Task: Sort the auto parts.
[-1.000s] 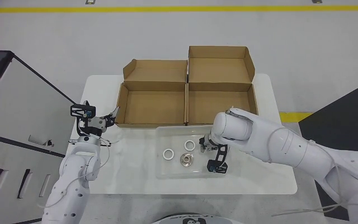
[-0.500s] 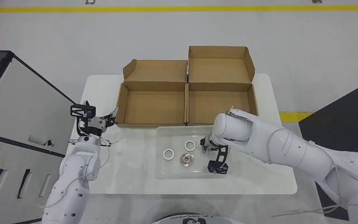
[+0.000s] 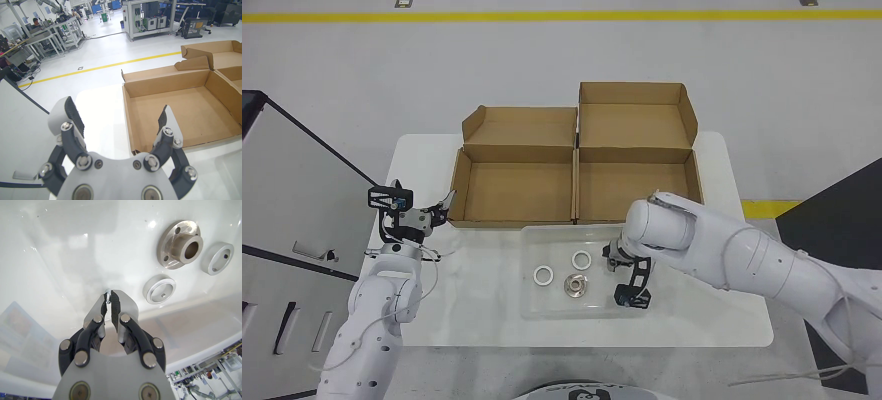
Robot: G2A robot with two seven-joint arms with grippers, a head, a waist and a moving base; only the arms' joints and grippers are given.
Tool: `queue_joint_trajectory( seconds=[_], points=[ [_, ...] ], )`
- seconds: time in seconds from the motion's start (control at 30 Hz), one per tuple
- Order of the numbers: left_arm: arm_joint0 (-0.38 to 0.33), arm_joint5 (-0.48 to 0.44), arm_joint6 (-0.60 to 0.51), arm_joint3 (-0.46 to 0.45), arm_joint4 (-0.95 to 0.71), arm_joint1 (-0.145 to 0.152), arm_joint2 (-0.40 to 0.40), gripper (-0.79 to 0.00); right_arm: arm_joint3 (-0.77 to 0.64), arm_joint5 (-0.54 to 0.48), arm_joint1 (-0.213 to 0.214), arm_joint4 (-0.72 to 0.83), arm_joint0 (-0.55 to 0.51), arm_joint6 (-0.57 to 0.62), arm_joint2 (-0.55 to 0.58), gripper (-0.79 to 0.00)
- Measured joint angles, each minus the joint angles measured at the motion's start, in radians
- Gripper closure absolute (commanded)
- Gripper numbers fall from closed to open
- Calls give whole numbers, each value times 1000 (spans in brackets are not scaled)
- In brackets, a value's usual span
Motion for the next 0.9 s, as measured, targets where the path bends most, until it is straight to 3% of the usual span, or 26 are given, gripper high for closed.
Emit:
queue_joint_trajectory(
  seconds=[0.37,0.9],
  points=[
    [0,0,0,0,0,0,0,-785,-10,18,43,181,39,1,48,0],
    [0,0,0,0,0,0,0,-785,33,305,178,492,-107,-61,271,0]
  ],
)
